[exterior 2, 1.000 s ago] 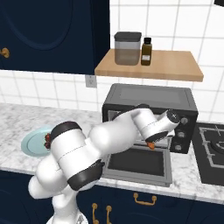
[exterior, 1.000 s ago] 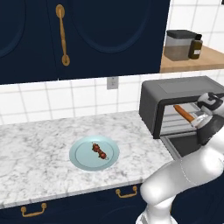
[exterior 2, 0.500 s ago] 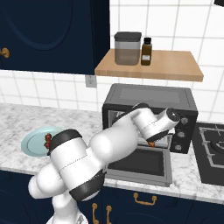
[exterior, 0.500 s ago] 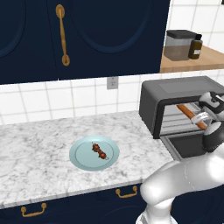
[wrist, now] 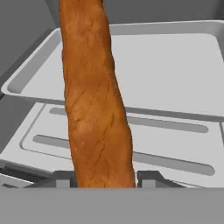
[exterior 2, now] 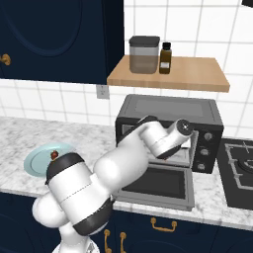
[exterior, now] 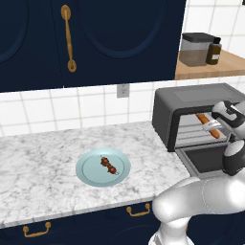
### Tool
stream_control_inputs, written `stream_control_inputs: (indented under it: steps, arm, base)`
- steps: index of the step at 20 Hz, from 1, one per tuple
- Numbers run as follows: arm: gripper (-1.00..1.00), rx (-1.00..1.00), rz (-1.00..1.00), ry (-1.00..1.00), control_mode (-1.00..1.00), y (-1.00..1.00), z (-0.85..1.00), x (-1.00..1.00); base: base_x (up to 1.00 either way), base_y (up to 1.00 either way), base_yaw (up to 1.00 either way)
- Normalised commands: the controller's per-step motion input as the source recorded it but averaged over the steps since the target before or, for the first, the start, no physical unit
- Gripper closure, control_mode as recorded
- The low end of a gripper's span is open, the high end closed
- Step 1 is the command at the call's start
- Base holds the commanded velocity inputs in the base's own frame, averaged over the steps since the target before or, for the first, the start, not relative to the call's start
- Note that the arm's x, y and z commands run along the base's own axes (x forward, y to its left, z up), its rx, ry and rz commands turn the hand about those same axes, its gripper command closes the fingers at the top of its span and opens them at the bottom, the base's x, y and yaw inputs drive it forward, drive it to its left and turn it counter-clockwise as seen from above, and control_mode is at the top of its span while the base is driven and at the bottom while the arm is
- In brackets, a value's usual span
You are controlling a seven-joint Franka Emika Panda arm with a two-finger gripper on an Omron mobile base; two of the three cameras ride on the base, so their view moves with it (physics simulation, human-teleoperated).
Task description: Pick up the kebab skewer and baguette bread, and place them inside the toaster oven. Close the toaster oven door and start by setting the timer.
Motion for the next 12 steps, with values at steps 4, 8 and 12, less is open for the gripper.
stream_control_inputs:
  steps: [4, 8, 12]
  arm:
    - [1.00, 0.00, -0.14, -0.07, -1.00, 0.17, 0.16, 0.13]
    - [1.00, 0.00, -0.14, -0.02, -1.00, 0.16, 0.13, 0.23]
    - [1.00, 0.00, -0.12, -0.04, -1.00, 0.07, 0.06, 0.28]
  base:
    - [0.00, 0.00, 0.00]
    - [0.00, 0.00, 0.00]
    - [0.00, 0.00, 0.00]
